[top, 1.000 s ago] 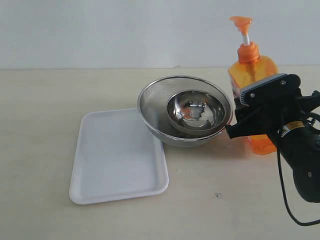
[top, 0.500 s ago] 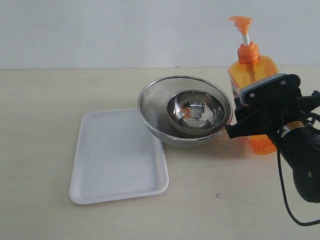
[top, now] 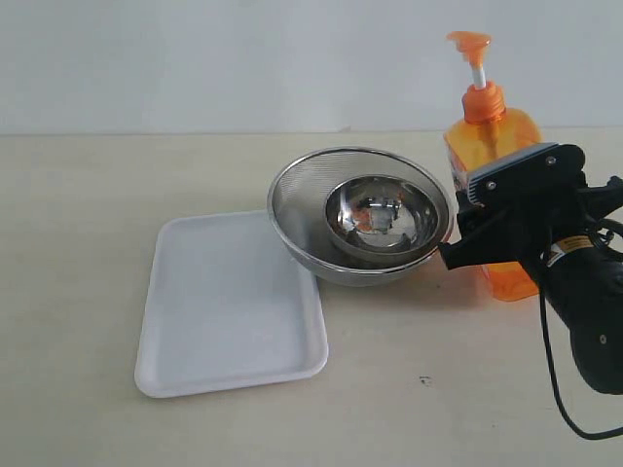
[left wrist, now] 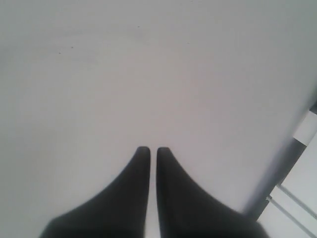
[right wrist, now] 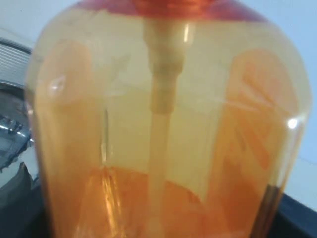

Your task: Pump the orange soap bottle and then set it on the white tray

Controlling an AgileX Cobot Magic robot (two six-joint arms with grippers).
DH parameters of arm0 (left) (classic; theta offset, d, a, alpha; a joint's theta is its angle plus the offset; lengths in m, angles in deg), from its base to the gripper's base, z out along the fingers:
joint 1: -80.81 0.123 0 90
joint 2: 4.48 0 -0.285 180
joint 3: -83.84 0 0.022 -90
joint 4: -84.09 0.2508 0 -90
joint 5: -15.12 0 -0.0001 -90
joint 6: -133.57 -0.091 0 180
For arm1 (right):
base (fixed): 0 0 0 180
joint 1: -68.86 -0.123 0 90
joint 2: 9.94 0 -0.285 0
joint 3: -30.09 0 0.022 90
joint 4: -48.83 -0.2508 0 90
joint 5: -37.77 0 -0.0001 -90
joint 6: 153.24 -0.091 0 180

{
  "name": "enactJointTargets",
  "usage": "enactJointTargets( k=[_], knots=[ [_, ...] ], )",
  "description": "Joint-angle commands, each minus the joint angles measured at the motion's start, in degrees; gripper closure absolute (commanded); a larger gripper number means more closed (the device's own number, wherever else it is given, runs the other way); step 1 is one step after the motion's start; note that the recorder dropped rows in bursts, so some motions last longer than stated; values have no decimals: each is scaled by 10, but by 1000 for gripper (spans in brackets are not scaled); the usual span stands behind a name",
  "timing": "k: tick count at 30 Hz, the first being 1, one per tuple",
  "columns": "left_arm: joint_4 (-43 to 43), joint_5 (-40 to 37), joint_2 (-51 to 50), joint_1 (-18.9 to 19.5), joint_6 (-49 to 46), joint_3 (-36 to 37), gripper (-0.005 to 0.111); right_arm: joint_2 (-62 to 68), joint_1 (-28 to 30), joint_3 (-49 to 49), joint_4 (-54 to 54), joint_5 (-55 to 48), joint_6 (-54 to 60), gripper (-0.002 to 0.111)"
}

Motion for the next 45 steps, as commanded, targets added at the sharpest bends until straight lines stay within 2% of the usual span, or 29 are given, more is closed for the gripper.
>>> enactJointTargets(
  k=[1, 4, 7, 9, 12, 14, 16, 18, 22, 25, 30, 32, 34, 40, 45],
  knots=[
    [36, 40, 7, -3, -20, 3, 102, -8, 1, -3, 6, 35, 5, 108],
    [110, 55, 7, -3, -127, 2, 102, -8, 1, -3, 6, 35, 4, 108],
    [237, 89, 8, -3, -270, -3, 102, -8, 1, -3, 7, 35, 1, 108],
    [301, 55, 19, -2, -252, -13, 102, -8, 1, -3, 7, 34, 1, 108],
    [389, -79, 41, -2, -63, -38, 102, -8, 1, -3, 8, 33, 1, 108],
    [532, -161, 54, -2, 73, -61, 102, -8, 1, -3, 8, 32, 1, 108],
    [698, -169, 66, -2, 186, -71, 102, -8, 1, -3, 8, 32, 1, 108],
    [855, -134, 76, -2, 330, -76, 102, -8, 1, -3, 8, 36, 1, 108],
    [867, -59, 85, -1, 326, -78, 102, -8, 1, -3, 8, 36, 1, 108],
    [930, -27, 91, -1, 326, -78, 102, -8, 1, -3, 8, 34, 1, 108],
    [949, 106, 92, -1, 323, -77, 102, -8, 1, -3, 8, 37, 1, 108],
    [949, 128, 92, -1, 298, -77, 102, -8, 1, -3, 8, 37, 1, 108],
    [949, 130, 92, -1, 325, -77, 102, -8, 1, -3, 8, 36, 0, 108],
    [949, 132, 85, 5, 315, -77, 102, -8, 1, -3, 8, 34, 0, 108],
    [949, 214, 58, 10, 315, -77, 102, -8, 1, -3, 8, 35, 0, 108]
  ],
)
